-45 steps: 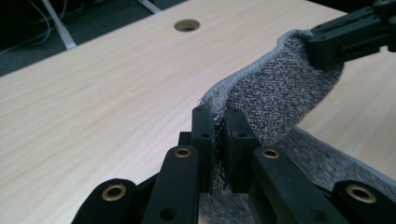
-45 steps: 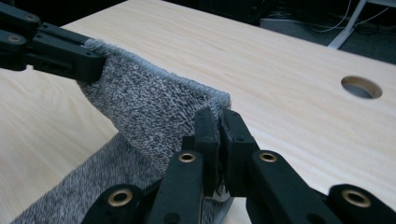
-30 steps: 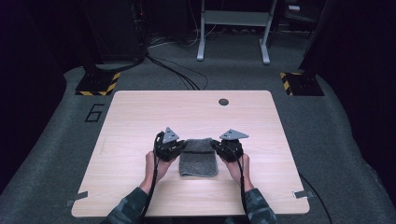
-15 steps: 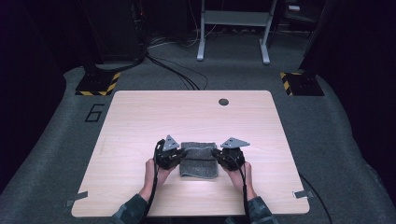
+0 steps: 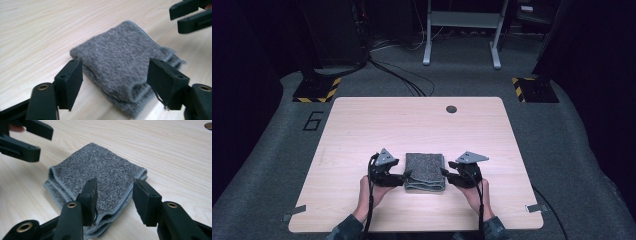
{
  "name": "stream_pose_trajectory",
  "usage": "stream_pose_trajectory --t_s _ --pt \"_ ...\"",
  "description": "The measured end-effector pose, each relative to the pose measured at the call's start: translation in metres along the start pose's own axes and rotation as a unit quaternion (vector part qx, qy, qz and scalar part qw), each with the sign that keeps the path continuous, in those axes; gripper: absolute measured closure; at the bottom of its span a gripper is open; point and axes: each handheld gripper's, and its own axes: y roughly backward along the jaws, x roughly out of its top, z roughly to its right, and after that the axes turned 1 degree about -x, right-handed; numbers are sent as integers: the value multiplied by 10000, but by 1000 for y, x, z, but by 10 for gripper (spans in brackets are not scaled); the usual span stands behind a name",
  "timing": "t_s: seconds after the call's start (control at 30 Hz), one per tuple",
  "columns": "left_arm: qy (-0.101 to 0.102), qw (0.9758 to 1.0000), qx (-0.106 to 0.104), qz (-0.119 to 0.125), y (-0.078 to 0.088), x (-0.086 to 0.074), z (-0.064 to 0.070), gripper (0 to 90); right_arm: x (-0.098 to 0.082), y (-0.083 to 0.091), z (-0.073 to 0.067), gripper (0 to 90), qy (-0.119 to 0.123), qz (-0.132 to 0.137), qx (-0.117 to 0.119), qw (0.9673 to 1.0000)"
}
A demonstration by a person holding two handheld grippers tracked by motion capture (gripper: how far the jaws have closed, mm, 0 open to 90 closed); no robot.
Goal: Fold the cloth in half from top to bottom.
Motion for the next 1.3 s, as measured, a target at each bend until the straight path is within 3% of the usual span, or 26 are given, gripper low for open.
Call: stream_pose_trajectory --t_s 0.1,0.17,0.27,0.3,0.37,0.5,0.67,0.77,0.9,0.97,1.0,1.13,1.17,1.23,1.3 --pt "-108 9995 255 -178 -12 3 -2 267 1 -11 -1 458 -21 -201 -137 9997" --pt "-97 9990 274 -350 -20 -1 -3 248 -3 -21 -2 399 -21 -359 -240 9991" --pt "-124 9974 363 -605 -28 -12 0 234 -12 -29 -4 344 -66 -533 -300 9981" --pt "-255 9963 468 -677 -30 -17 2 230 -15 -30 -5 321 -58 -610 -350 9975" --pt "-298 9949 464 -839 -31 -24 4 224 -20 -34 -8 320 -4 -695 -372 9969" --pt "-385 9937 600 -863 -35 -32 8 223 -26 -38 -12 301 0 -830 -546 9951" --pt "-310 9945 580 -813 -31 -32 7 208 -28 -40 -11 286 14 -885 -615 9942" --pt "-167 9965 556 -605 -20 -24 4 176 -24 -31 -8 249 70 -780 -548 9954" --pt "-93 9970 682 -354 -10 -9 0 158 -11 -14 -5 218 -72 -500 -595 9970" --pt "-23 9964 747 -391 -14 -6 -1 153 -8 -13 -4 208 -77 -467 -686 9965" --pt "-85 9956 787 -509 -18 -6 -2 152 -7 -14 -3 189 -29 -470 -710 9964" --pt "30 9941 780 -757 -32 -17 -3 147 -11 -29 -1 157 -116 -729 -743 9945" --pt "42 9936 800 -801 -33 -18 -3 146 -14 -32 0 157 -12 -779 -708 9944" --pt "47 9928 850 -848 -37 -21 -3 145 -17 -39 -1 157 -110 -832 -753 9936" --pt "-9 9916 884 -940 -39 -21 -4 144 -19 -44 -1 157 -30 -946 -808 9922"
